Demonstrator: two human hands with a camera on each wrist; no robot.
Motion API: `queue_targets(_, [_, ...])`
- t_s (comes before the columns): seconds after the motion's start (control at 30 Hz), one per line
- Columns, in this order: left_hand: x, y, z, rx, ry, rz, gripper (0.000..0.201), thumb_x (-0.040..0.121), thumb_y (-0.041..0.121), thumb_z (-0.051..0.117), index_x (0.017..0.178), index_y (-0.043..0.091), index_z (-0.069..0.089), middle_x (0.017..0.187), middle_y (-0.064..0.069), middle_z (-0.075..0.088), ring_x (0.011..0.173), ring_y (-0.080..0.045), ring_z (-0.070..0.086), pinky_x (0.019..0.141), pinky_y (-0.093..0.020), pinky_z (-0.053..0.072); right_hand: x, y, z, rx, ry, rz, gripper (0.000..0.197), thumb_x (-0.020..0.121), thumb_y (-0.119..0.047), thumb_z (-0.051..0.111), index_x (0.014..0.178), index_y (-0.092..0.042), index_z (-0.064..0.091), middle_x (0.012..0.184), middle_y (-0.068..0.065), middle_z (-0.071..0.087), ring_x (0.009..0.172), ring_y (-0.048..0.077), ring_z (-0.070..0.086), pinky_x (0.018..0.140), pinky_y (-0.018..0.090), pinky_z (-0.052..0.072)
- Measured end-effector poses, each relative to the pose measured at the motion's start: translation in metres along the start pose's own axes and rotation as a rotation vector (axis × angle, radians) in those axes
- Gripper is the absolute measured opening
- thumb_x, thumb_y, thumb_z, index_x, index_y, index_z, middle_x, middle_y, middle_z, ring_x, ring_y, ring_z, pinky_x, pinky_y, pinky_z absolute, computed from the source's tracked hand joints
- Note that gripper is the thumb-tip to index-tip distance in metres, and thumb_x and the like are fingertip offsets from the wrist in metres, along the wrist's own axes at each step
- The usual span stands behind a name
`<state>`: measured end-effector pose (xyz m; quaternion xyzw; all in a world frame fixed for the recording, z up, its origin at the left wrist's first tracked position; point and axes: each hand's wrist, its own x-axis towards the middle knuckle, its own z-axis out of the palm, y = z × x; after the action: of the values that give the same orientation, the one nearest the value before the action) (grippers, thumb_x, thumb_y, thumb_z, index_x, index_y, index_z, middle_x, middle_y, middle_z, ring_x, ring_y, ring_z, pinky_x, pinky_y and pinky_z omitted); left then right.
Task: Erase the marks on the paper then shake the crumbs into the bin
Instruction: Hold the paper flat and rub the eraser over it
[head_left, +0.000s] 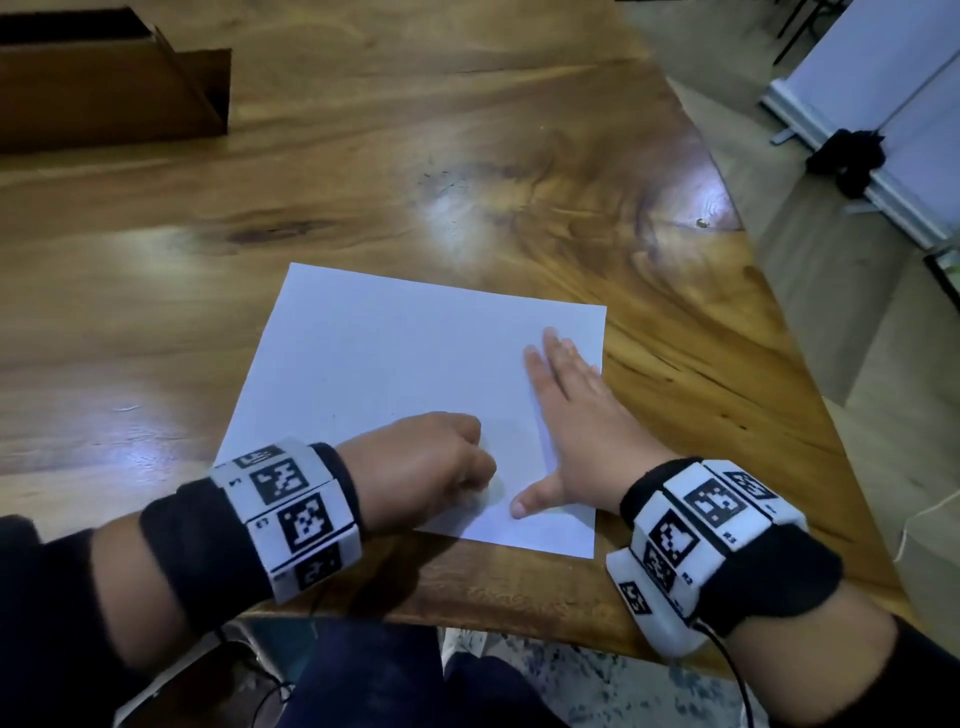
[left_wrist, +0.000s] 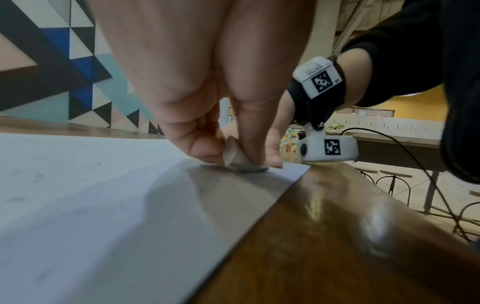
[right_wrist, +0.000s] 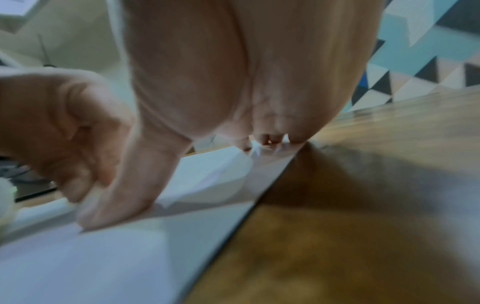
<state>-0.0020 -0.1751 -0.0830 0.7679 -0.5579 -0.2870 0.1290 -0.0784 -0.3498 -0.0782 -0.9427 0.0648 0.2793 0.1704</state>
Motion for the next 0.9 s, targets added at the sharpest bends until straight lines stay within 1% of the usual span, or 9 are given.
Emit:
queue_targets(0.13, [0.006, 0.002, -0.004, 0.004, -0.031, -0.014, 0.011, 0.079, 0.011, 0.057, 0.086, 0.014, 0.065, 0.090, -0.007, 0.057, 0.083, -0.028, 0.056, 0.069, -0.031, 0.042, -0.002, 0.022, -0.013, 0.004, 0.007, 0.116, 0.150, 0.054, -0.062, 0.080, 0.146, -0.010, -0.026, 0.149, 0.004, -0.040, 0.140, 0.016, -0.031, 0.117, 0.033, -0.013])
queue_targets(0.2, [0.018, 0.004, -0.018, 0.039, -0.082, -0.036, 0.013, 0.078, 0.014, 0.059, 0.089, 0.014, 0.067, 0.093, -0.005, 0.063, 0.085, -0.023, 0.056, 0.071, -0.025, 0.037, -0.003, 0.024, -0.016, -0.042, -0.007, 0.126, 0.150, 0.054, -0.065, 0.078, 0.146, -0.010, -0.026, 0.149, 0.003, -0.040, 0.140, 0.016, -0.030, 0.116, 0.035, -0.014])
queue_targets(0.27, [0.038, 0.003, -0.041, 0.031, 0.015, -0.094, 0.013, 0.076, 0.021, 0.065, 0.086, 0.013, 0.068, 0.081, -0.003, 0.063, 0.075, -0.017, 0.051, 0.062, -0.021, 0.027, -0.002, 0.023, -0.016, -0.083, -0.015, 0.142, 0.150, 0.053, -0.069, 0.076, 0.145, -0.010, -0.027, 0.150, 0.003, -0.040, 0.141, 0.016, -0.030, 0.116, 0.040, -0.016])
queue_targets(0.33, [0.064, -0.004, -0.061, 0.023, 0.183, -0.180, 0.015, 0.074, 0.023, 0.068, 0.085, 0.013, 0.068, 0.071, 0.001, 0.054, 0.070, -0.016, 0.047, 0.055, -0.024, 0.024, -0.001, 0.020, -0.016, -0.123, -0.028, 0.168, 0.150, 0.053, -0.071, 0.074, 0.145, -0.010, -0.027, 0.150, 0.004, -0.039, 0.141, 0.017, -0.030, 0.115, 0.044, -0.017])
queue_targets(0.47, [0.105, -0.010, -0.072, 0.019, 0.290, -0.281, 0.017, 0.076, 0.016, 0.064, 0.091, 0.010, 0.065, 0.076, 0.001, 0.052, 0.075, -0.017, 0.045, 0.058, -0.021, 0.024, 0.001, 0.018, -0.018, -0.201, -0.068, 0.211, 0.150, 0.053, -0.077, 0.069, 0.144, -0.008, -0.030, 0.149, 0.006, -0.040, 0.140, 0.018, -0.031, 0.113, 0.052, -0.017])
queue_targets(0.6, [0.104, -0.009, -0.063, -0.005, 0.262, -0.230, 0.009, 0.075, 0.013, 0.065, 0.082, 0.008, 0.063, 0.068, 0.002, 0.048, 0.073, -0.020, 0.045, 0.062, -0.022, 0.027, 0.002, 0.018, -0.018, -0.208, -0.079, 0.224, 0.151, 0.052, -0.079, 0.067, 0.143, -0.009, -0.030, 0.150, 0.005, -0.040, 0.140, 0.017, -0.031, 0.112, 0.056, -0.017])
queue_targets(0.7, [0.070, -0.004, -0.049, 0.009, 0.138, -0.118, 0.004, 0.073, 0.014, 0.064, 0.072, 0.010, 0.062, 0.069, -0.002, 0.053, 0.069, -0.022, 0.047, 0.060, -0.023, 0.027, 0.000, 0.017, -0.019, -0.209, -0.069, 0.212, 0.150, 0.052, -0.079, 0.067, 0.144, -0.008, -0.028, 0.151, 0.006, -0.038, 0.141, 0.017, -0.030, 0.111, 0.053, -0.018])
queue_targets(0.8, [0.044, 0.001, -0.037, -0.003, -0.057, -0.110, 0.008, 0.076, 0.019, 0.064, 0.078, 0.011, 0.064, 0.081, -0.004, 0.063, 0.075, -0.021, 0.053, 0.067, -0.026, 0.039, -0.001, 0.016, -0.021, -0.204, -0.072, 0.203, 0.149, 0.054, -0.077, 0.069, 0.144, -0.007, -0.028, 0.151, 0.007, -0.038, 0.141, 0.019, -0.030, 0.112, 0.050, -0.019])
queue_targets(0.9, [0.051, -0.001, -0.043, -0.035, -0.035, -0.147, 0.009, 0.075, 0.021, 0.067, 0.080, 0.014, 0.066, 0.077, 0.002, 0.056, 0.075, -0.016, 0.050, 0.067, -0.023, 0.036, -0.001, 0.015, -0.021, -0.201, -0.069, 0.196, 0.149, 0.055, -0.075, 0.070, 0.144, -0.007, -0.028, 0.151, 0.008, -0.037, 0.141, 0.019, -0.030, 0.113, 0.048, -0.019])
